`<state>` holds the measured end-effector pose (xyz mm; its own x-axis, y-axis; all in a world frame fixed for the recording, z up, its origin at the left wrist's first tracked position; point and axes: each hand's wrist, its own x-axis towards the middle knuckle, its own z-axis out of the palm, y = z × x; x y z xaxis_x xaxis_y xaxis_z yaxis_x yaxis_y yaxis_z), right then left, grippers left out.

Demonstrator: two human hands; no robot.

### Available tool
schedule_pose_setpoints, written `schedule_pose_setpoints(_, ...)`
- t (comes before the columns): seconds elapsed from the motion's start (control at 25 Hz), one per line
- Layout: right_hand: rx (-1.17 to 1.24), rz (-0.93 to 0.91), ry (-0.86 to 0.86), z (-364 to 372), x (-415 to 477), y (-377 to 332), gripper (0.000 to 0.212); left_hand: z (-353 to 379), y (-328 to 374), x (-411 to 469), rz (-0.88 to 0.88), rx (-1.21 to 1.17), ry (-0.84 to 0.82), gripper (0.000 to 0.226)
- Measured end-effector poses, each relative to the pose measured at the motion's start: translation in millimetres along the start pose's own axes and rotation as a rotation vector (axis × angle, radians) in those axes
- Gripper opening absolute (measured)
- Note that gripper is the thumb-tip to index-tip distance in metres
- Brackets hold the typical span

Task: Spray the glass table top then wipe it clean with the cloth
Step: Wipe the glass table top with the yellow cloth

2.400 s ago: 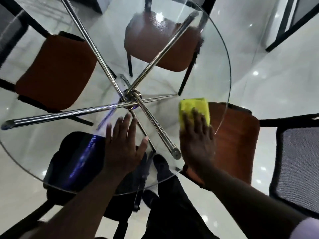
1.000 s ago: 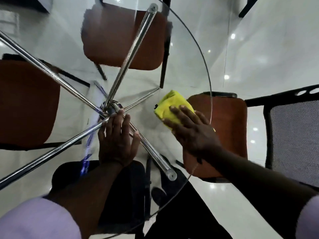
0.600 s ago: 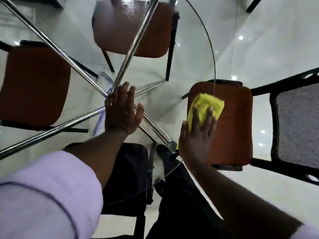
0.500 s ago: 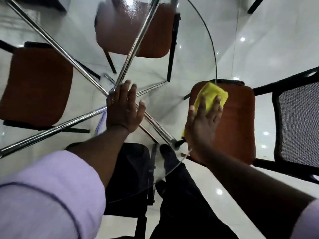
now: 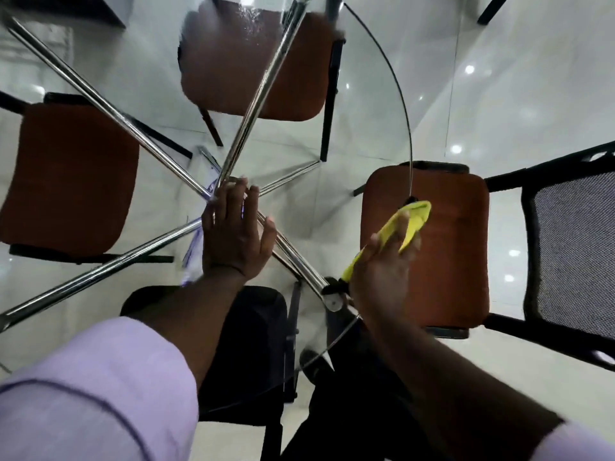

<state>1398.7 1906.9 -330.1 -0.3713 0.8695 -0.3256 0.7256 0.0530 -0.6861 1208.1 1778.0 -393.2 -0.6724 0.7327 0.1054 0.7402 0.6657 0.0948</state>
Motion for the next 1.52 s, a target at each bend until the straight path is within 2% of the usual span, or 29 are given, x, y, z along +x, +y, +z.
schedule_pose_setpoints(0.04, -0.089, -0.015, -0.014, -4, 37, 4, 0.062, 0, -1, 1, -0.003, 0.006, -0.008, 0.062)
schedule_pose_setpoints(0.16, -0.294, -0.103, 0.084, -13, 165, -9, 0.061, -1, 0, -1, -0.011, -0.003, -0.019, 0.064)
schedule_pose_setpoints(0.2, -0.321, -0.085, 0.107, -11, 172, -19, 0.061, -1, 0, 0, -0.015, -0.012, -0.026, 0.064)
schedule_pose_setpoints(0.28, -0.516, -0.18, 0.112, 6, 133, -12, 0.061, 0, -2, 3, -0.017, -0.022, -0.027, 0.063)
schedule_pose_setpoints(0.32, -0.574, -0.312, 0.098, 14, 104, 4, 0.061, 0, -2, 3, -0.017, -0.022, -0.022, 0.063)
schedule_pose_setpoints(0.36, -0.579, -0.476, 0.013, 14, 83, 15, 0.06, 0, -1, 3, -0.017, -0.019, -0.013, 0.063)
schedule_pose_setpoints(0.4, -0.615, -0.72, -0.099, 11, 82, 23, 0.06, -1, 0, 3, -0.013, -0.013, -0.009, 0.064)
schedule_pose_setpoints(0.48, -0.756, -1.279, -0.341, 5, 142, 5, 0.057, -3, 0, 3, -0.015, -0.014, -0.032, 0.066)
schedule_pose_setpoints(0.52, -0.815, -1.45, -0.37, 11, 187, -12, 0.056, -4, 0, 4, -0.026, -0.021, -0.045, 0.066)
schedule_pose_setpoints(0.56, -0.83, -1.462, -0.327, 25, 235, -24, 0.055, -3, -1, 6, -0.032, -0.025, -0.052, 0.067)
schedule_pose_setpoints(0.6, -0.797, -1.302, -0.236, 36, 274, -39, 0.054, -2, -1, 6, -0.033, -0.028, -0.06, 0.067)
schedule_pose_setpoints(0.68, -0.702, -0.763, 0.047, 37, 311, -64, 0.058, -2, -3, 5, -0.025, -0.037, -0.066, 0.067)
schedule_pose_setpoints(0.72, -0.636, -0.557, 0.127, 36, 301, -62, 0.061, -1, -4, 6, -0.026, -0.042, -0.062, 0.067)
schedule_pose_setpoints(0.76, -0.608, -0.454, 0.151, 34, 271, -55, 0.062, -1, -4, 7, -0.033, -0.04, -0.06, 0.067)
schedule_pose_setpoints(0.8, -0.613, -0.447, 0.112, 29, 230, -42, 0.063, 0, -4, 6, -0.039, -0.036, -0.061, 0.068)
schedule_pose_setpoints(0.92, -0.615, -0.641, -0.071, 11, 123, 5, 0.058, -1, -2, 6, -0.049, -0.019, -0.056, 0.067)
schedule_pose_setpoints(1.0, -0.609, -0.755, -0.06, 4, 145, 4, 0.055, -1, -3, 6, -0.032, -0.011, -0.071, 0.066)
schedule_pose_setpoints(1.12, -0.675, -0.632, 0.098, 4, 227, -22, 0.057, 0, -6, 10, 0.003, -0.024, -0.099, 0.065)
schedule_pose_setpoints(1.24, -0.711, -0.559, 0.103, 1, 231, -13, 0.062, 0, -7, 9, 0.0, -0.008, -0.088, 0.063)
schedule_pose_setpoints(1.4, -0.725, -0.668, 0.049, -8, 128, 44, 0.058, 3, -8, 6, 0.007, -0.029, -0.03, 0.062)
schedule_pose_setpoints(1.52, -0.728, -0.776, -0.085, -5, 47, 80, 0.058, 1, -14, -4, 0.026, -0.124, -0.056, 0.059)
